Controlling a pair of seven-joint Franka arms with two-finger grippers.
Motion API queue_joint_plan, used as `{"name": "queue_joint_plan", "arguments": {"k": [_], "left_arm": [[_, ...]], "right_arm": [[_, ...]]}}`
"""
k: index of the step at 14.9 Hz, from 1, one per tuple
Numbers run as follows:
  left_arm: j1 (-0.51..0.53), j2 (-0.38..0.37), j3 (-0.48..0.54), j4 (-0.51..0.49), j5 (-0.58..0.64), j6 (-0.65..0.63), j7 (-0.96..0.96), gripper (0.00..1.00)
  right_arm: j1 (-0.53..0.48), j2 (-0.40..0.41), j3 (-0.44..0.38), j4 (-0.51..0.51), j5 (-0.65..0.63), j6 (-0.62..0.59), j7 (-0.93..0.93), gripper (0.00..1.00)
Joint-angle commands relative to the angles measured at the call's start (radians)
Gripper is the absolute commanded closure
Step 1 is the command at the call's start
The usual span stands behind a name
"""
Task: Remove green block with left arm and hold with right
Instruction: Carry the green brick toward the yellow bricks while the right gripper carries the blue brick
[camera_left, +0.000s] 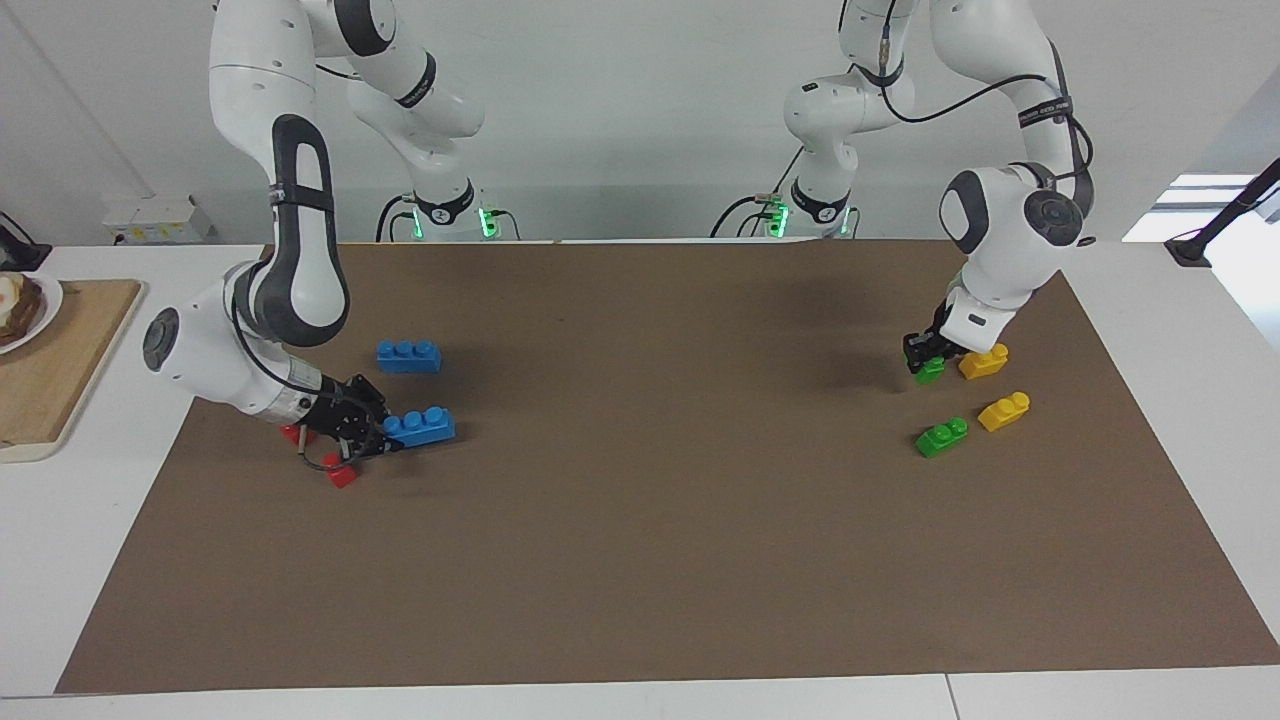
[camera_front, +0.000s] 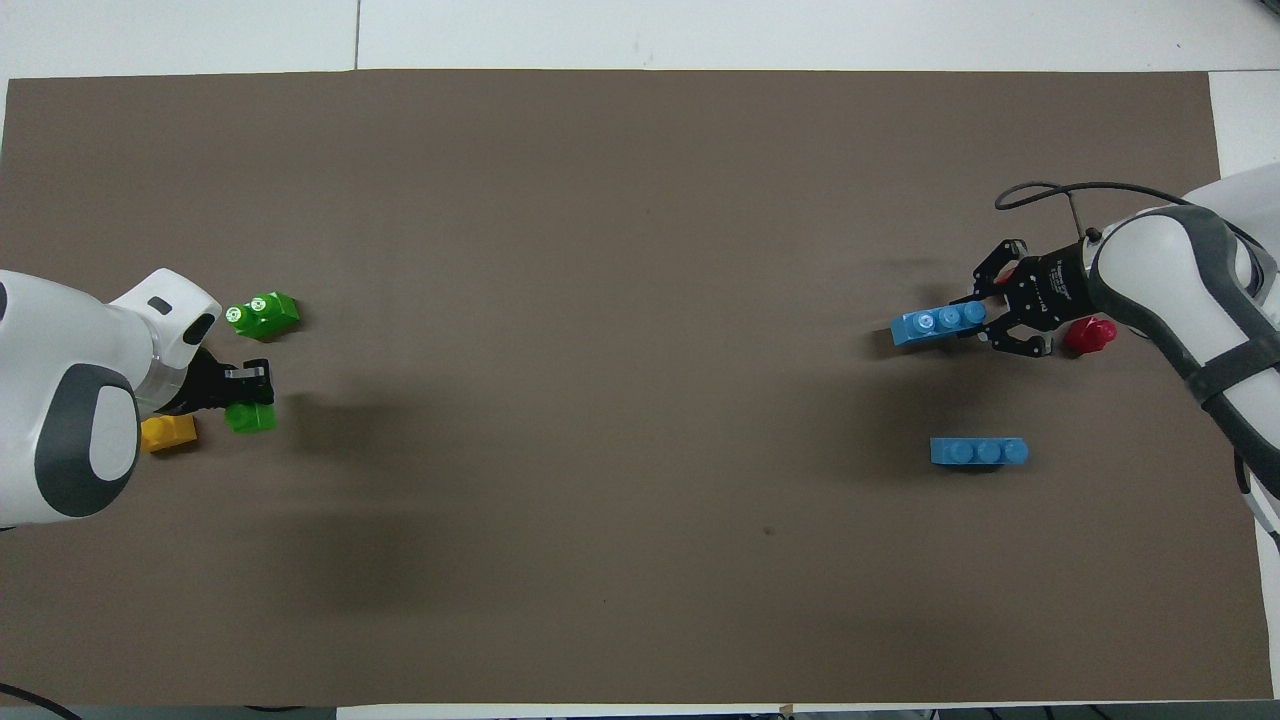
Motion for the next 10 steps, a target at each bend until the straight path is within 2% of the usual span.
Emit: {"name": "queue_joint_plan", "arguments": {"k": [1, 3, 5, 7, 9, 10], "left_arm": [[-0.008, -0.014, 0.005, -0.065, 0.004, 0.069, 0.005, 0.78], [-0.010, -0.015, 0.005, -0.088, 0.002, 0.097, 0.002, 0.73], [-0.010, -0.018, 0.005, -0.109, 0.004, 0.112, 0.001, 0.72], [-0.011, -0.018, 0.003, -0.118, 0.002, 0.125, 0.001, 0.61], [-0.013, -0.021, 0.003, -0.132, 0.004, 0.131, -0.001, 0.61], [-0.013, -0.021, 0.003, -0.132, 0.004, 0.131, 0.002, 0.51]], "right_arm": [[-0.017, -0.039, 0.014, -0.050, -0.018, 0.033, -0.010, 1.00], [-0.015, -0.038, 0.014, -0.052, -0.018, 0.047, -0.005, 1.00], [-0.011, -0.045, 0.014, -0.079, -0.019, 0.085, -0.005, 1.00], [-0.003, -0.049, 0.014, -0.096, -0.019, 0.108, -0.002, 1.00], [-0.003, -0.049, 0.014, -0.098, -0.019, 0.111, -0.002, 1.00], [-0.001, -0.049, 0.014, -0.101, -0.019, 0.113, -0.002, 1.00]]}}
